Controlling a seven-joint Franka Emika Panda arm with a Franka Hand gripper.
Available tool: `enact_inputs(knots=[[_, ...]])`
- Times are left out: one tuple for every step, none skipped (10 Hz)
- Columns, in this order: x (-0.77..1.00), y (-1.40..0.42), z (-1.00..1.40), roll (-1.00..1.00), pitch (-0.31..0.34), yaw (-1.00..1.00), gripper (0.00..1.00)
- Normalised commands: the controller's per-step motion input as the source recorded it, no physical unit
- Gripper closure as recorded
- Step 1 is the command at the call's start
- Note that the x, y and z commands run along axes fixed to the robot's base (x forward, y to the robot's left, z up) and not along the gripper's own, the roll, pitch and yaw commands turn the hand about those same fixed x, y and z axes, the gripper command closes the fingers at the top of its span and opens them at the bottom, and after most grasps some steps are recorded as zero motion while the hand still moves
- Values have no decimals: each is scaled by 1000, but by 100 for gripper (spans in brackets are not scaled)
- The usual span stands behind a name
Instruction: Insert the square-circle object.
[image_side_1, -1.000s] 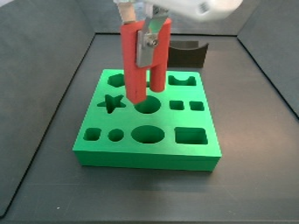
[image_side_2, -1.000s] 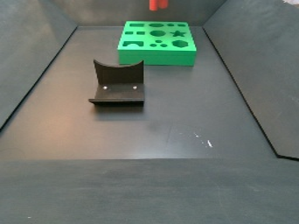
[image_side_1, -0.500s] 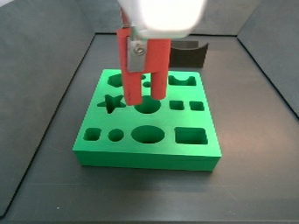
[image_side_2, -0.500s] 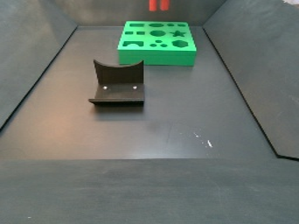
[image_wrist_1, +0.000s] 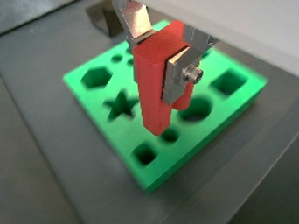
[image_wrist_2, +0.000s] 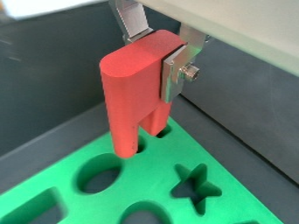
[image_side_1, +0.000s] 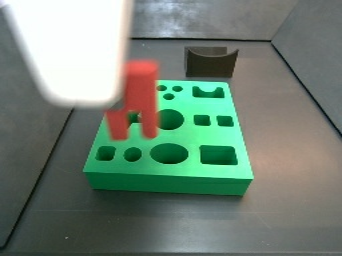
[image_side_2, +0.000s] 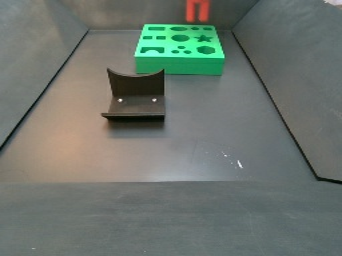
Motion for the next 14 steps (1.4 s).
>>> enact_inputs(knots=[[-229, 0, -77, -34, -97, 51, 100], [51, 0, 0, 30, 4, -54, 100], [171, -151, -149, 89, 10, -646, 100], [86, -6, -174, 140, 36, -629, 100], [0, 0, -194, 77, 9, -211, 100], [-14, 0, -274, 33, 0, -29, 100], [-66, -29, -371, 16, 0, -177, 100], [-29, 0, -189, 0, 0, 0, 100], [0, 0, -157, -40, 0, 57, 100], [0, 0, -120, -226, 0, 63, 100], [0, 0, -49, -371, 0, 49, 100], [-29, 9, 0, -440, 0, 29, 100], [-34, 0, -60, -334, -14, 0, 100], [-83, 0, -26, -227, -10, 0, 100]])
